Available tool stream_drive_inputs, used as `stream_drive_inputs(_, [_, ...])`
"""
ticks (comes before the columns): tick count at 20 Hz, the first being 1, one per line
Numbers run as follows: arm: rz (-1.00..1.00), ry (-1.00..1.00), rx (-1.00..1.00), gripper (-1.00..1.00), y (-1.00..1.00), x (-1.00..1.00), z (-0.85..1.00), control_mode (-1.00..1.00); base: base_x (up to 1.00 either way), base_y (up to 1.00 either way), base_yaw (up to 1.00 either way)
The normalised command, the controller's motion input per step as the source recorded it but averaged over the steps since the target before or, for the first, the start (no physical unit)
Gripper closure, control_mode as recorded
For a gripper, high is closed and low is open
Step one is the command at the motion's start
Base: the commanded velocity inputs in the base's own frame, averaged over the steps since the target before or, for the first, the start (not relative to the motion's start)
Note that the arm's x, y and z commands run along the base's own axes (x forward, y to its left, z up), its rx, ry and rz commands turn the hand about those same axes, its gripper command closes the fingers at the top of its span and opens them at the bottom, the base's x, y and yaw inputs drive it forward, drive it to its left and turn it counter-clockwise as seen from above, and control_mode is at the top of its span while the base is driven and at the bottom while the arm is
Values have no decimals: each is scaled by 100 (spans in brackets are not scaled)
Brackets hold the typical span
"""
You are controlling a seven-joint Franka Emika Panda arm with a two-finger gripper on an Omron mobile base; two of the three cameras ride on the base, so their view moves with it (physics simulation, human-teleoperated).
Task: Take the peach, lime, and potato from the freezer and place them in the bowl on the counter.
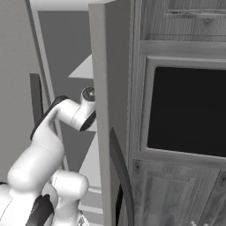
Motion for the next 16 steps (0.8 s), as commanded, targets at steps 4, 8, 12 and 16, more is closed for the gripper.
stream_drive_inputs(4, [0,0,0,-100,0,35,-1,-100,0,0,0])
stream_drive_inputs(8, [0,0,0,-100,-1,26,-6,-100,0,0,0])
stream_drive_inputs(12, [0,0,0,-100,-2,21,-12,-100,0,0,0])
stream_drive_inputs(16, [0,0,0,-100,-3,21,-10,-100,0,0,0])
